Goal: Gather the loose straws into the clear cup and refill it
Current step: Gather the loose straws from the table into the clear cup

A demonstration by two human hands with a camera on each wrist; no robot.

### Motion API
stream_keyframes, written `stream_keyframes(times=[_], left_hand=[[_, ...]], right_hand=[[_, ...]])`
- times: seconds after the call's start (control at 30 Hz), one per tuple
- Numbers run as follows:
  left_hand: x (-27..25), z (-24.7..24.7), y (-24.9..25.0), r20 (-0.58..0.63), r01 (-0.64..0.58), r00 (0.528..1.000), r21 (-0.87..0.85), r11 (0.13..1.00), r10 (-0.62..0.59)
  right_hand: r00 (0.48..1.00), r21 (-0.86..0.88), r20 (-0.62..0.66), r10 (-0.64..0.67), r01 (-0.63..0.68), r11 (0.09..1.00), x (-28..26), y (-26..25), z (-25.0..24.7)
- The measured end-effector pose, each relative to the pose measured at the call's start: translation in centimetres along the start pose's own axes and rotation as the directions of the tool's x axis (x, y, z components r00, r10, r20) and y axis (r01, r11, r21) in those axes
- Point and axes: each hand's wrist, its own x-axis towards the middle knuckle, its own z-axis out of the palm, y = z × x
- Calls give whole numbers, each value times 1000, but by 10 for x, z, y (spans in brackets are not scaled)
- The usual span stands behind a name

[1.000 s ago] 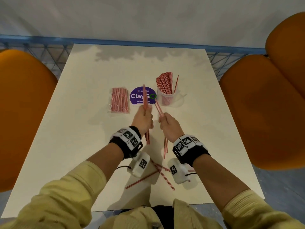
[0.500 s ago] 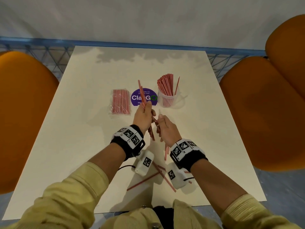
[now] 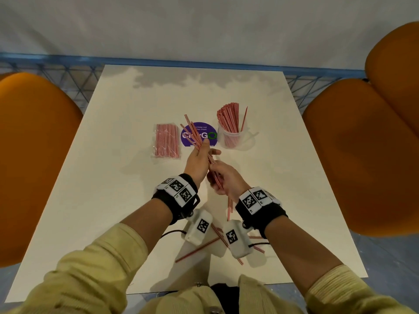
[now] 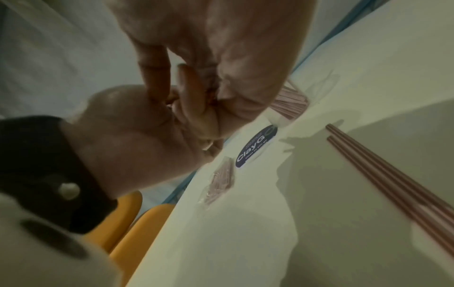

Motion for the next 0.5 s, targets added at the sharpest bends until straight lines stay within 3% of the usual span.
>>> stream_keyframes(times=[0.13,0.3,0.4,0.5], left_hand=[[-1,2,1,27,48,999,-64,997,-47],[-3,5,-4,56,45,997,-29,999,-43],[-6,9,-6,83,51,995,4,999,-51],[-9,10,-5,108,8,994,50,999,-13]], right_hand=[[984,-306,-92,-156,121,944,-1,-1,-2],[921,-688,-154,-357,160,708,2,2,-5],[911,-792,-132,-390,140,594,6,6,-6],[913,-807,-122,-389,137,575,7,11,-6]])
